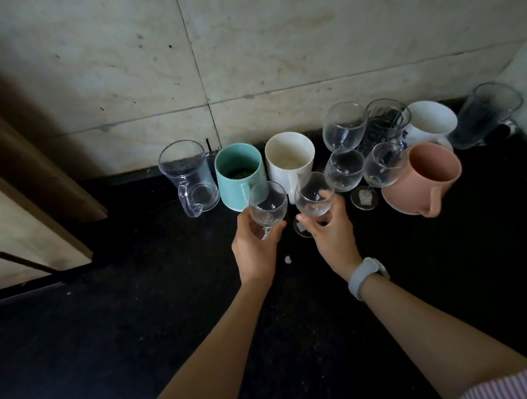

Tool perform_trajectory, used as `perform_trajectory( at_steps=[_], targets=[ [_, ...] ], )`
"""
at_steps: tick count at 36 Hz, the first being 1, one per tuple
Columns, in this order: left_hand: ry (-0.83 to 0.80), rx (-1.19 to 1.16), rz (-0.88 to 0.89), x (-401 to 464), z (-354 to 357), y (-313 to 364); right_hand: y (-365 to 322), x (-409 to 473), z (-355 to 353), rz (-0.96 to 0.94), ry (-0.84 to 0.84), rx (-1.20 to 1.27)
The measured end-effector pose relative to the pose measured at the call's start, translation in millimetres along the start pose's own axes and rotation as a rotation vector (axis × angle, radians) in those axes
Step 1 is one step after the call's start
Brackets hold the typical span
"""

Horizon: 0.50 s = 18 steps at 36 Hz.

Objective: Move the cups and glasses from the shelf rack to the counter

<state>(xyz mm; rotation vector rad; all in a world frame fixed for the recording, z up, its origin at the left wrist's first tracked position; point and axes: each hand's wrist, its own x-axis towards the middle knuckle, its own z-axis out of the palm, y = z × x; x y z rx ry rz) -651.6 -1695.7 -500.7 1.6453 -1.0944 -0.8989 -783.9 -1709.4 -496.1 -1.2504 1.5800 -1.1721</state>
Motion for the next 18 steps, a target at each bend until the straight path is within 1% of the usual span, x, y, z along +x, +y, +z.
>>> perform_trajectory(
  at_steps=[7,12,15,16,18],
  targets=[
    [0.026,-0.013,0.010,3,6,-1,-1,2,6,0.033,0.024,0.037],
    [-0.014,0.015,-0.011,-1,1,-5,-2,-6,3,0.057,0.036,0.032],
    [-0.006,0.188,0.019,-12,-11,-7,-7,-21,-3,0.139,0.018,0.003],
    [0.000,0.251,0.055,-16,-15,-14,-8,-25,-7,0.160,0.021,-0.001],
    [0.011,0.450,0.089,-28,-23,-19,-21,-30,-16,0.210,0.067,0.017]
  ],
)
